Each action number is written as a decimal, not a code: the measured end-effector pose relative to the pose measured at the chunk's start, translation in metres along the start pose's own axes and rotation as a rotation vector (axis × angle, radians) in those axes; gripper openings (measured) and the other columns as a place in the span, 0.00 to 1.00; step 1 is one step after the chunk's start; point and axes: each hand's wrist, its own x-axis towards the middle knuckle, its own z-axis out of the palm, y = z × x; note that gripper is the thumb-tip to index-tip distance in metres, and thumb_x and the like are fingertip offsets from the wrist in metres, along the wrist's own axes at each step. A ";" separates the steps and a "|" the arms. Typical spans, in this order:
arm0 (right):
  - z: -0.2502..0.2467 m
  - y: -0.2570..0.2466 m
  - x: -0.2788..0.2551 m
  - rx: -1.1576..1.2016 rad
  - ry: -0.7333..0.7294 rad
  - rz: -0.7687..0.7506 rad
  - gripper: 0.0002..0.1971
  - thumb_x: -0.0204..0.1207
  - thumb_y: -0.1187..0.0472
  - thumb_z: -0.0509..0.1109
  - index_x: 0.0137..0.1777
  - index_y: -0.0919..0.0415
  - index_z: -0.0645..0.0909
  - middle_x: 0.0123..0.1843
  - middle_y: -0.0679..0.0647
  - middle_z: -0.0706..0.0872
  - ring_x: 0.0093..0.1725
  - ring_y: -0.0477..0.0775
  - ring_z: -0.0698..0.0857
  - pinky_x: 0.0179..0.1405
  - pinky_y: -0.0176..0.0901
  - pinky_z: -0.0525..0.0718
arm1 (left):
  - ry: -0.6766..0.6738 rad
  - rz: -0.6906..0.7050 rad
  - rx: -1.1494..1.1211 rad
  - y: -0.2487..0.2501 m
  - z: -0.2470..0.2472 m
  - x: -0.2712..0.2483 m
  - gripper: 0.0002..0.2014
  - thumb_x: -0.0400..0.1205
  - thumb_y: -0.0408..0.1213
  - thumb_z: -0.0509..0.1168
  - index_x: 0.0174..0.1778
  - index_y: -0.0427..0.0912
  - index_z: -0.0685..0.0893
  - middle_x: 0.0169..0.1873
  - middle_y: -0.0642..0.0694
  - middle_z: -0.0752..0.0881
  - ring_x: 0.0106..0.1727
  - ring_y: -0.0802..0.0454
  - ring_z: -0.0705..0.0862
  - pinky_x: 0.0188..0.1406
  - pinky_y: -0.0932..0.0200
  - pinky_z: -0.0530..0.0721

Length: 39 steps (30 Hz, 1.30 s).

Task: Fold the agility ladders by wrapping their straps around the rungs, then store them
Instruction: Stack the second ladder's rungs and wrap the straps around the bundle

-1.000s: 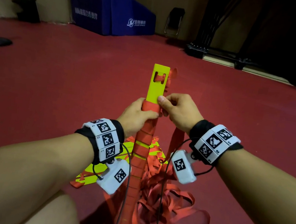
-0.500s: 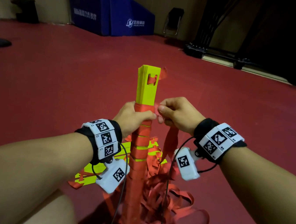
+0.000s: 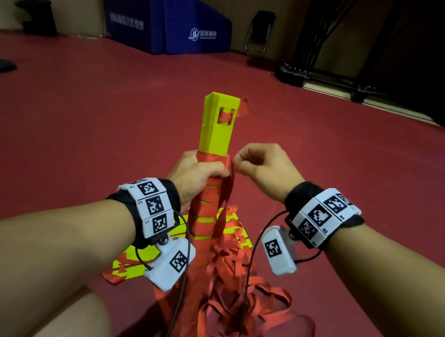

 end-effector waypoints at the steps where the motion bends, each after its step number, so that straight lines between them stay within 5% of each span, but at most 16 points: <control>1: 0.003 0.000 0.000 -0.017 -0.050 -0.007 0.05 0.73 0.57 0.73 0.36 0.50 0.84 0.37 0.50 0.90 0.39 0.53 0.86 0.49 0.54 0.86 | -0.011 0.000 0.005 0.000 0.000 0.000 0.13 0.57 0.36 0.74 0.37 0.39 0.85 0.30 0.38 0.81 0.31 0.44 0.81 0.35 0.53 0.82; 3: 0.006 0.002 0.000 0.007 -0.098 -0.002 0.05 0.72 0.52 0.75 0.40 0.50 0.83 0.37 0.50 0.89 0.39 0.55 0.86 0.50 0.57 0.86 | -0.032 -0.001 -0.004 0.000 0.000 -0.001 0.12 0.59 0.35 0.73 0.37 0.39 0.86 0.30 0.39 0.81 0.34 0.42 0.80 0.40 0.47 0.81; 8: 0.005 0.003 -0.004 0.163 -0.214 -0.012 0.05 0.80 0.64 0.73 0.47 0.55 0.80 0.38 0.50 0.83 0.38 0.48 0.78 0.44 0.45 0.77 | -0.061 -0.006 0.010 0.002 -0.002 -0.004 0.11 0.59 0.33 0.70 0.38 0.38 0.86 0.30 0.44 0.82 0.31 0.50 0.80 0.33 0.60 0.79; 13: 0.005 0.008 -0.004 0.204 -0.207 0.016 0.09 0.82 0.60 0.73 0.47 0.67 0.82 0.33 0.52 0.80 0.36 0.50 0.74 0.39 0.45 0.71 | -0.074 0.013 -0.029 0.003 -0.003 -0.005 0.12 0.60 0.31 0.69 0.37 0.43 0.92 0.34 0.48 0.90 0.34 0.56 0.86 0.35 0.68 0.82; 17: 0.003 0.010 -0.004 0.195 -0.228 -0.020 0.10 0.82 0.57 0.72 0.46 0.64 0.85 0.35 0.53 0.82 0.36 0.50 0.75 0.39 0.45 0.72 | -0.085 -0.002 -0.015 0.004 -0.003 -0.006 0.12 0.60 0.32 0.69 0.38 0.42 0.91 0.30 0.47 0.86 0.30 0.55 0.82 0.34 0.59 0.80; 20: 0.000 0.011 -0.005 0.178 -0.181 -0.014 0.13 0.82 0.55 0.72 0.37 0.60 0.83 0.28 0.44 0.82 0.30 0.43 0.76 0.36 0.39 0.73 | -0.073 -0.027 -0.015 0.005 -0.003 -0.007 0.13 0.59 0.32 0.69 0.38 0.43 0.92 0.26 0.49 0.84 0.27 0.55 0.80 0.32 0.58 0.78; 23: 0.000 0.009 -0.007 0.190 -0.152 -0.017 0.18 0.84 0.52 0.69 0.32 0.56 0.80 0.28 0.51 0.83 0.29 0.48 0.79 0.36 0.44 0.74 | -0.075 -0.046 -0.001 0.006 -0.003 -0.007 0.07 0.59 0.32 0.70 0.29 0.45 0.91 0.23 0.50 0.82 0.26 0.53 0.79 0.33 0.56 0.78; 26: 0.004 0.003 -0.009 0.313 -0.163 0.012 0.16 0.87 0.55 0.64 0.35 0.56 0.78 0.25 0.54 0.81 0.23 0.54 0.79 0.29 0.47 0.78 | -0.029 -0.050 0.026 0.003 -0.005 -0.003 0.10 0.55 0.36 0.74 0.32 0.43 0.87 0.29 0.42 0.81 0.33 0.42 0.80 0.39 0.46 0.82; 29: 0.006 -0.001 -0.008 0.305 -0.108 -0.012 0.16 0.87 0.57 0.65 0.36 0.55 0.77 0.19 0.45 0.73 0.19 0.48 0.68 0.23 0.39 0.68 | -0.053 -0.037 0.075 0.002 -0.001 -0.003 0.13 0.59 0.36 0.75 0.39 0.40 0.91 0.37 0.37 0.91 0.40 0.26 0.87 0.44 0.30 0.87; 31: 0.007 -0.004 -0.007 0.335 -0.087 -0.014 0.16 0.86 0.59 0.66 0.34 0.57 0.75 0.18 0.44 0.71 0.18 0.46 0.66 0.21 0.36 0.65 | -0.050 -0.011 0.132 0.000 0.003 -0.002 0.15 0.57 0.38 0.75 0.40 0.41 0.91 0.35 0.37 0.91 0.38 0.33 0.89 0.46 0.29 0.87; 34: 0.008 -0.010 -0.009 0.450 -0.086 0.005 0.14 0.85 0.64 0.68 0.36 0.61 0.72 0.20 0.47 0.72 0.19 0.46 0.66 0.22 0.36 0.66 | -0.003 0.037 0.127 -0.001 0.004 0.002 0.16 0.60 0.35 0.73 0.44 0.43 0.89 0.32 0.42 0.88 0.32 0.44 0.85 0.41 0.43 0.85; 37: 0.011 -0.012 -0.009 0.282 -0.065 -0.062 0.17 0.78 0.54 0.76 0.36 0.59 0.74 0.29 0.61 0.85 0.25 0.49 0.76 0.26 0.41 0.74 | -0.007 0.070 0.163 -0.008 0.001 0.008 0.22 0.60 0.39 0.75 0.52 0.43 0.88 0.39 0.42 0.91 0.38 0.46 0.87 0.46 0.39 0.88; 39: 0.012 -0.008 -0.006 0.067 -0.005 -0.097 0.20 0.73 0.45 0.78 0.35 0.57 0.75 0.29 0.57 0.85 0.27 0.47 0.76 0.30 0.44 0.74 | -0.035 0.069 0.193 -0.013 0.000 0.010 0.28 0.57 0.42 0.75 0.55 0.44 0.86 0.44 0.38 0.90 0.43 0.44 0.87 0.50 0.36 0.87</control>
